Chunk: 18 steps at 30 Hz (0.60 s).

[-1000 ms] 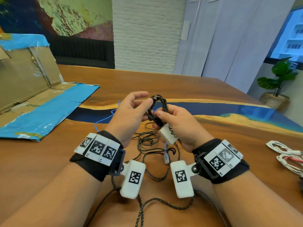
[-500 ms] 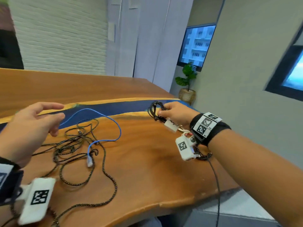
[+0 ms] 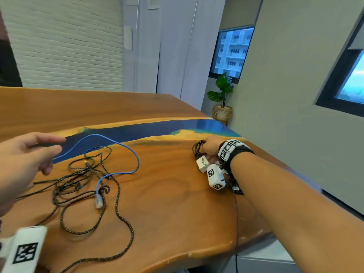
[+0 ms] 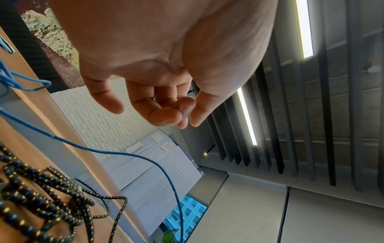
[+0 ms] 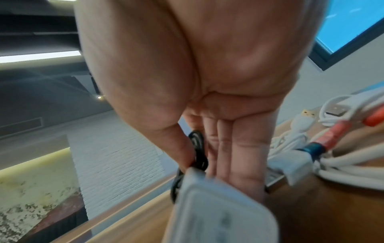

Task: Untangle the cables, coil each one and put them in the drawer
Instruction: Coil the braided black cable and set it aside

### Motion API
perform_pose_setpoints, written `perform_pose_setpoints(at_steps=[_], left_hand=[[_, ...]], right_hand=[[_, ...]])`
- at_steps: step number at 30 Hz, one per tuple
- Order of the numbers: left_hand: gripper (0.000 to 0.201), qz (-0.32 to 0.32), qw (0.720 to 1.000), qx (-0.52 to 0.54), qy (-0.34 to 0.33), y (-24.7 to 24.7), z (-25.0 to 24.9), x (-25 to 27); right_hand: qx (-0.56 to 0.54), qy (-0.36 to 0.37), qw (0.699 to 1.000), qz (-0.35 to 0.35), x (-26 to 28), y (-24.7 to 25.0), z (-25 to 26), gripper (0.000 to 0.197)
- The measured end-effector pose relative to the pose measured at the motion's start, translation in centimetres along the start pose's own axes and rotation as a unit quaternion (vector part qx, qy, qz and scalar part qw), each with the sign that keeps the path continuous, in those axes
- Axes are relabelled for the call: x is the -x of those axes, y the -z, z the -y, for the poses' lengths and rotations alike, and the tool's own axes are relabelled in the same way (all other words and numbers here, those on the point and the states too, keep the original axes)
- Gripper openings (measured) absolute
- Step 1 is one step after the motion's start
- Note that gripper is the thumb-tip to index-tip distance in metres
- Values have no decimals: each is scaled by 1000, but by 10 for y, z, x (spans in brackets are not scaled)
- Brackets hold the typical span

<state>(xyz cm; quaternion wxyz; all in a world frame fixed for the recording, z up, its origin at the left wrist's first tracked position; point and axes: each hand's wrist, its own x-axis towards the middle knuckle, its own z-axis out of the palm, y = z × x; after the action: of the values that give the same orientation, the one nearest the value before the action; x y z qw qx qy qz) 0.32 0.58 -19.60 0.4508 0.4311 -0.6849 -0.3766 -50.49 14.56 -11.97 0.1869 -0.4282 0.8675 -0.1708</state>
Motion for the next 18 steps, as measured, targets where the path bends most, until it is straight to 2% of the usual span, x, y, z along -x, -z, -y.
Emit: perform_pose_setpoints(at_steps=[1,4,7,9,11,13,16,18], left_hand=[[23,9,1000,-5,0,-4,-19,9],[28,5,1000,-23,12,-11,-51,20],[24,-5,1000,7,26,-19,-69,36],[21,-16,999,35,19,-24,-84,48],[19,-30,997,64,28,-29,-95,56],[20,-44,996,64,48,-32,-104,61],[24,-44,995,57,68,-29,-112,65],[25,-47,995,43,79,-26,-111,65]], right_hand=[[9,-13,1000,-8,-4,-1,1,24],[93,-7,995,-45,-5,2,9,27],[131,32,987,-86,5,9,23,61],[99,83,989,-72,15,11,40,70],[69,157,984,-51,34,9,69,64],[62,247,967,-30,62,-1,107,48],[95,375,922,21,115,-25,162,25],[154,429,887,76,143,-47,191,25]])
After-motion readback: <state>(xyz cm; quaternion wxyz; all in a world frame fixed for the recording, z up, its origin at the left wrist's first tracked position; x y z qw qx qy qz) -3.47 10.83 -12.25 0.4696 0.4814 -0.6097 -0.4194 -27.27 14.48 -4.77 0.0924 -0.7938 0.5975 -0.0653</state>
